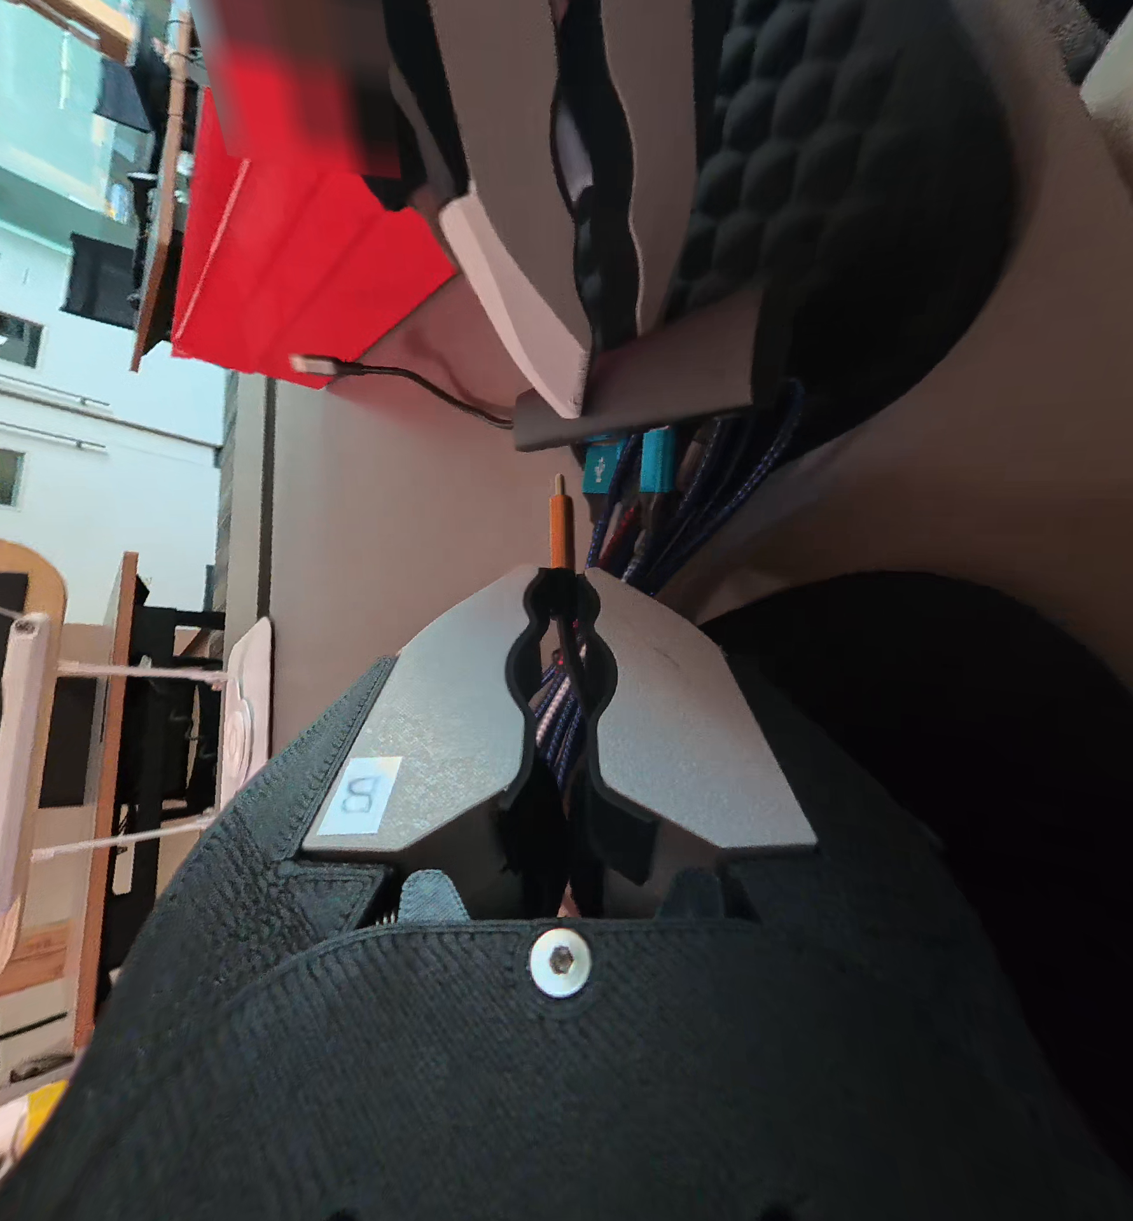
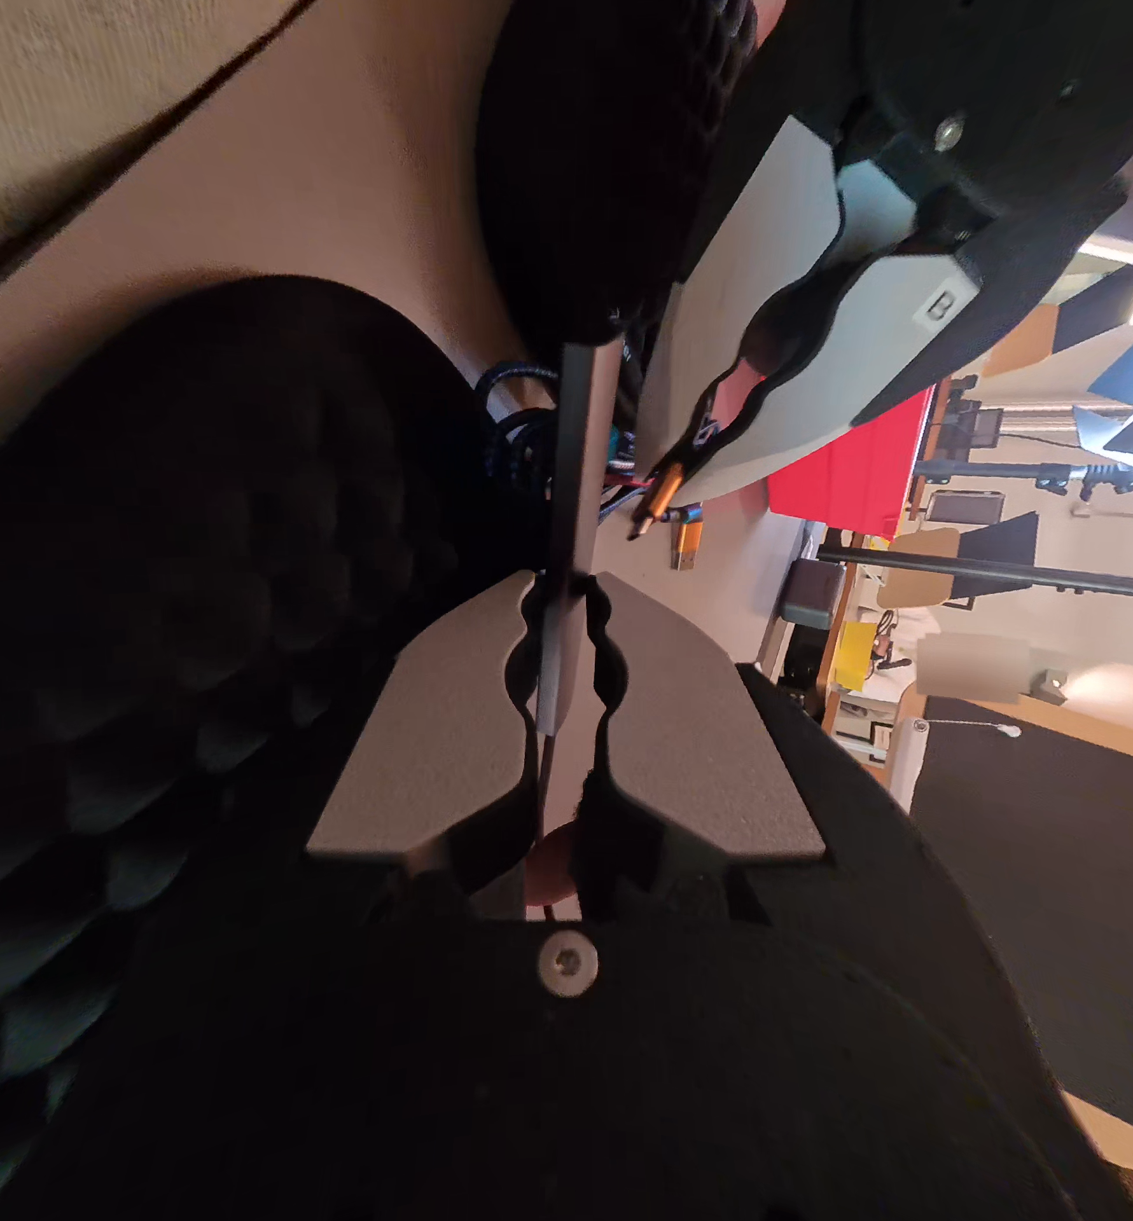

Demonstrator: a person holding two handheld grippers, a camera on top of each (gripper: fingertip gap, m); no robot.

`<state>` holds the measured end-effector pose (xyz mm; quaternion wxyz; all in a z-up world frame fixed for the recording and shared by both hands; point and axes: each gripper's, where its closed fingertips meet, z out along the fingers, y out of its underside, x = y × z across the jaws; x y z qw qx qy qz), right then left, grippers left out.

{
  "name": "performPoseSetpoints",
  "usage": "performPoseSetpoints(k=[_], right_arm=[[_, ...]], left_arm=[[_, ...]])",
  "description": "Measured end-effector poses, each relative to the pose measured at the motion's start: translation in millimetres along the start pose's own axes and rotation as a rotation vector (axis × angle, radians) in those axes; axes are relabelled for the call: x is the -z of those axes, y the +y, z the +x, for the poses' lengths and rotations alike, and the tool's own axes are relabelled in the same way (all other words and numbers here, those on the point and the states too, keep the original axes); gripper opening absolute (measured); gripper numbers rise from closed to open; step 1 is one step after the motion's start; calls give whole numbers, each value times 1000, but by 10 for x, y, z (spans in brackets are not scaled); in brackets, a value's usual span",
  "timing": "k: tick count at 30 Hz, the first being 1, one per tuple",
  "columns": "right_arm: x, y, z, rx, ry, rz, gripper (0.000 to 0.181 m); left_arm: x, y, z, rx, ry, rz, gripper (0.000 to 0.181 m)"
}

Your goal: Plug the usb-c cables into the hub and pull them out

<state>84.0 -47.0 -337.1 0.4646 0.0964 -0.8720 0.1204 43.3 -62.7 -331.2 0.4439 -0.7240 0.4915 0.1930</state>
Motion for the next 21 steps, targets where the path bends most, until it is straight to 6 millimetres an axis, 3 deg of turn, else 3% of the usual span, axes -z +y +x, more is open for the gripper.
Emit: performPoseSetpoints(k=[4, 8, 12, 18, 21], right_arm=[[11, -30, 17, -27, 40, 38, 10], [12, -18, 64, -96, 71, 61, 21], [-64, -43, 16, -4, 51, 69, 11], [-117, -45, 44, 67, 70, 41, 9], [-70, -40, 133, 136, 158, 4, 9]], left_arm=[[-65, -46, 82, -102, 98, -36, 5], [-99, -85, 126, -101, 139, -2, 5], [-106, -87, 149, -81, 123, 26, 5], [-100, -76, 150, -64, 91, 41, 5], [-11, -91, 32, -69, 20, 62, 5]])
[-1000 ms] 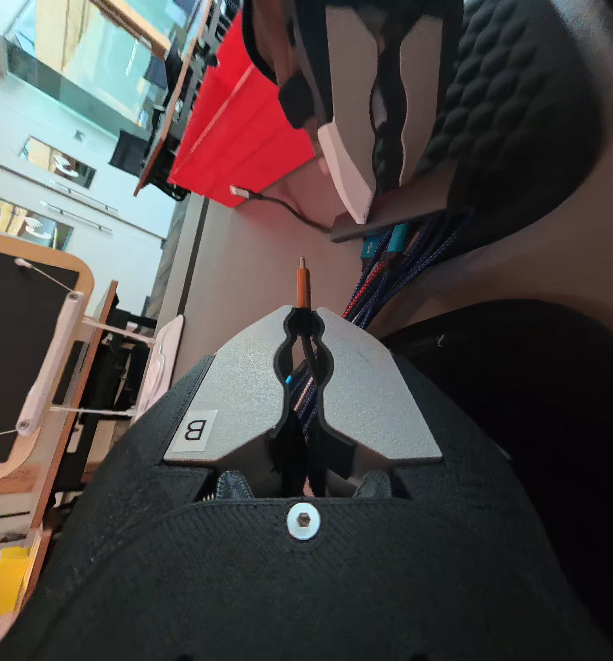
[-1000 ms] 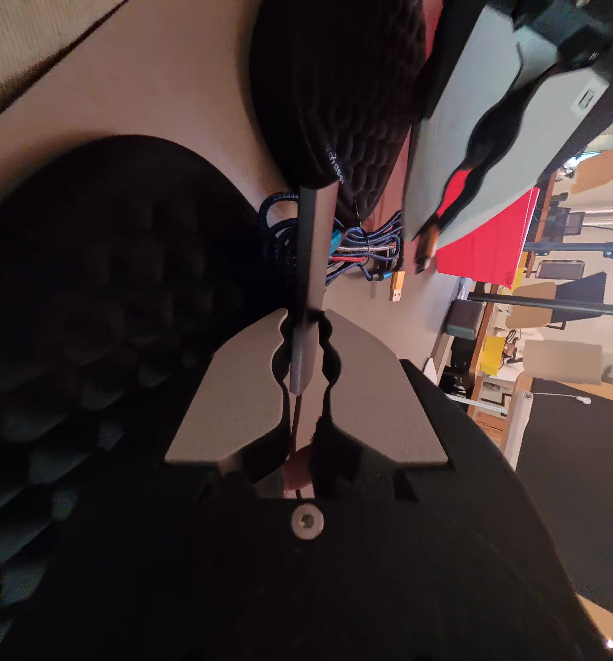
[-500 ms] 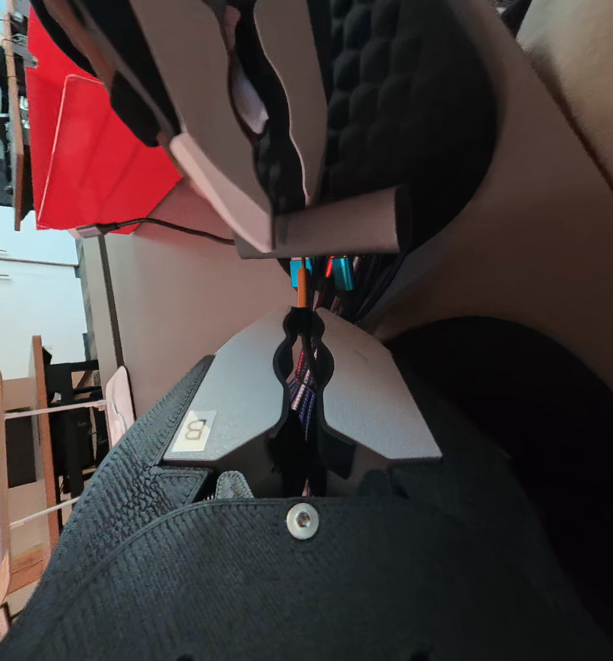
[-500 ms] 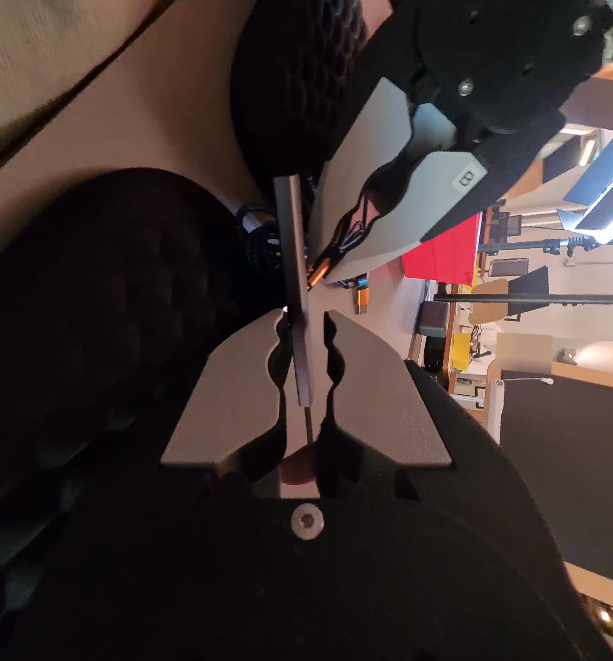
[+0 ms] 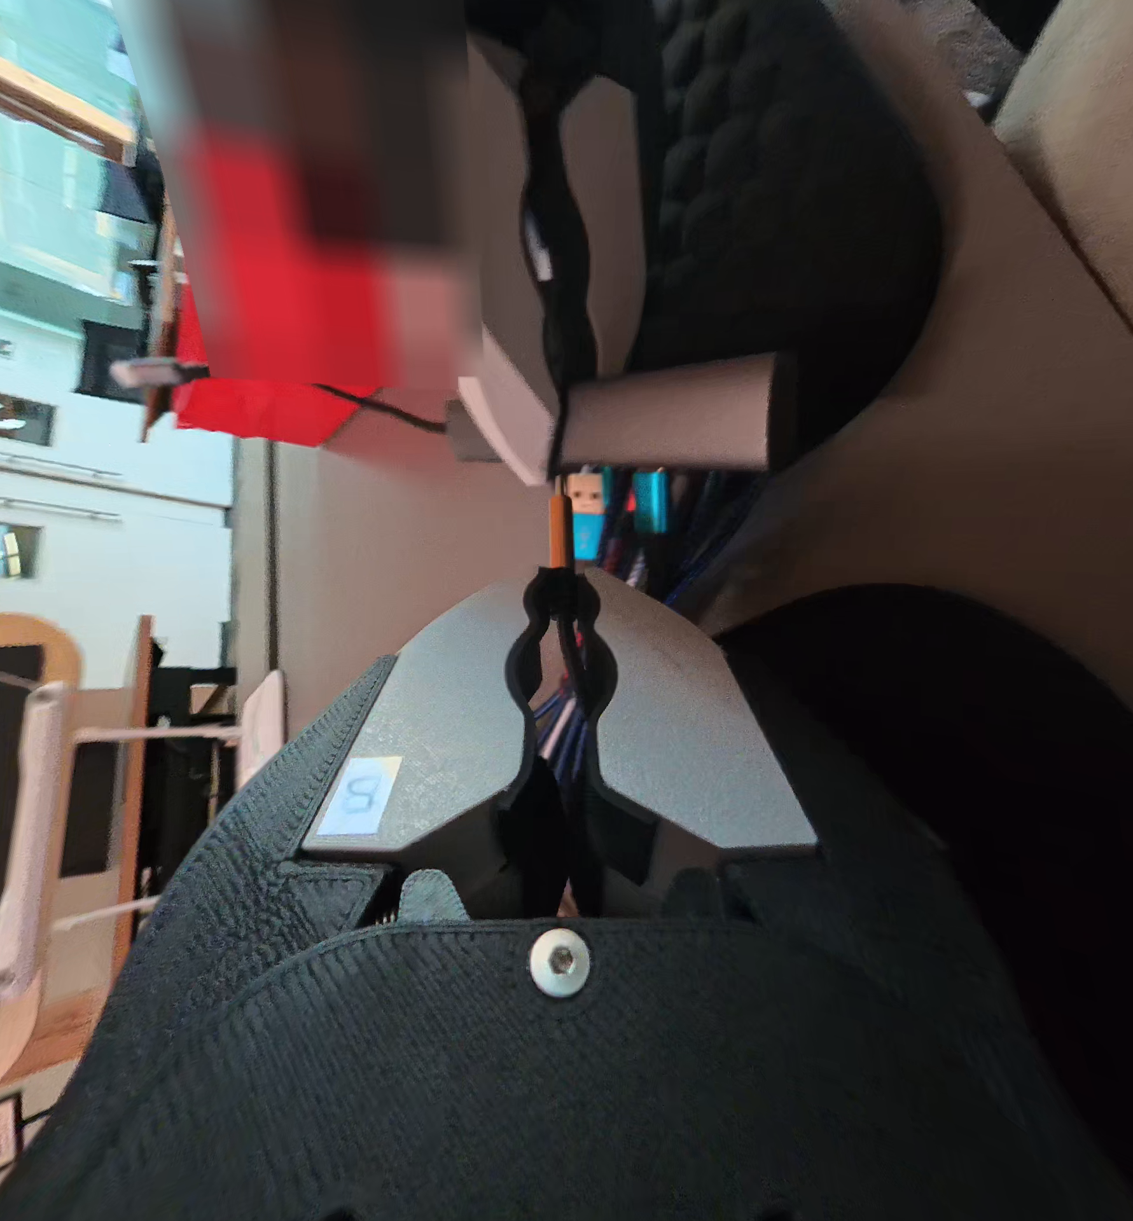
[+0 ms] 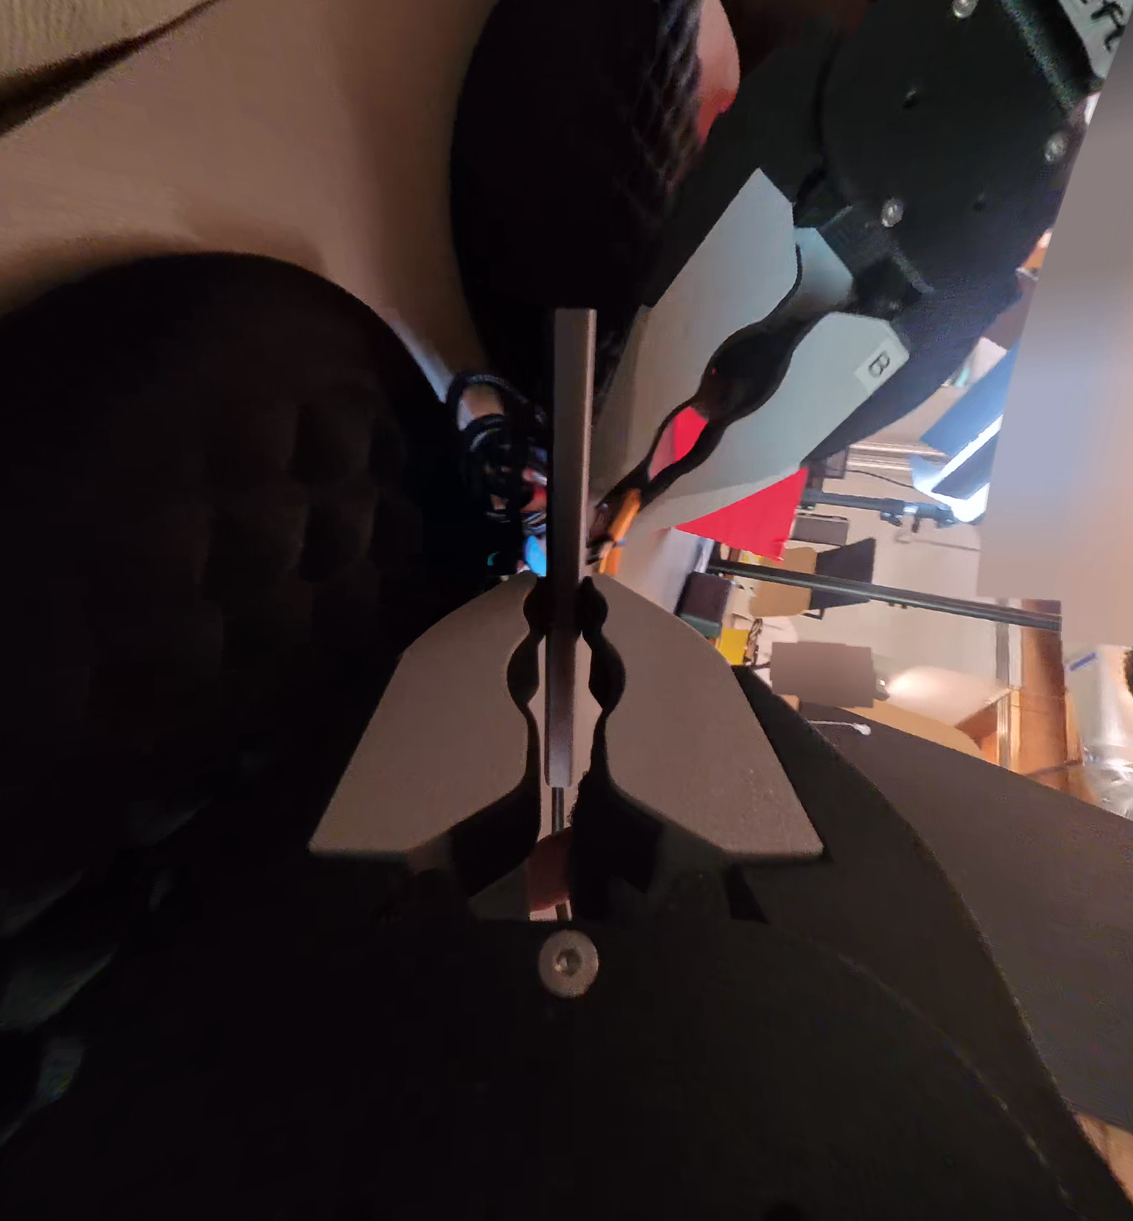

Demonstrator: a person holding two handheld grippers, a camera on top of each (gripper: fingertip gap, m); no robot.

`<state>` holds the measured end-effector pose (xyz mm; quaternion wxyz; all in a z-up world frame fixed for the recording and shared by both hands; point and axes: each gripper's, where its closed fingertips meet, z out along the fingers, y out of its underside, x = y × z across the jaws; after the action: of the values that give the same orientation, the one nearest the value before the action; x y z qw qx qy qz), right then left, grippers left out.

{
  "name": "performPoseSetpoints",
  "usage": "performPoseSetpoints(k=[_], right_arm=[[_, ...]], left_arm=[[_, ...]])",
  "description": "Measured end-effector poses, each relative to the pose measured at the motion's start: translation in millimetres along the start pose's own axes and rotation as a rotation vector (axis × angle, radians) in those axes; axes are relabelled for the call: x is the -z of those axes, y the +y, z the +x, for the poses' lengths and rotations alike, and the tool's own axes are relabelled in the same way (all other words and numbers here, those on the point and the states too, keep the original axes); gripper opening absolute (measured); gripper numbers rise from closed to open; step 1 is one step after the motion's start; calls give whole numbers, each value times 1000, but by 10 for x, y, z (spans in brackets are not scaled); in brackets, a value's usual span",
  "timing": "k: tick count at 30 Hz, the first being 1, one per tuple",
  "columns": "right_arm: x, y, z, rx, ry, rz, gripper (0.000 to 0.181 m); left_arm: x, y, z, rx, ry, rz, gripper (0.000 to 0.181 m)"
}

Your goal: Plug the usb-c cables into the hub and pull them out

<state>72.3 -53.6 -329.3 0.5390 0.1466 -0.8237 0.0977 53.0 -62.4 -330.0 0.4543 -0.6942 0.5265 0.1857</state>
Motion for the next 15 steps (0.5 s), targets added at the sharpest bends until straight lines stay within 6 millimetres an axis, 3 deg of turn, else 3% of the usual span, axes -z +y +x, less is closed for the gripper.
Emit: performPoseSetpoints(k=[2, 5, 8, 12, 15], right_arm=[[85, 13, 136, -56, 43, 15, 9], [261, 128, 426, -260, 108, 32, 9], [426, 320, 768, -547, 205, 69, 9], [642, 551, 1251, -980, 388, 257, 9], [799, 708, 1523, -1200, 520, 433, 9]], left_arm=[[224, 0, -213, 55, -112, 53, 5], [828, -12, -633, 216, -358, 227, 5], [1368, -125, -784, 360, -437, 495, 5], [1566, -120, -851, 423, -482, 578, 5], [1731, -202, -936, 486, -517, 720, 5]])
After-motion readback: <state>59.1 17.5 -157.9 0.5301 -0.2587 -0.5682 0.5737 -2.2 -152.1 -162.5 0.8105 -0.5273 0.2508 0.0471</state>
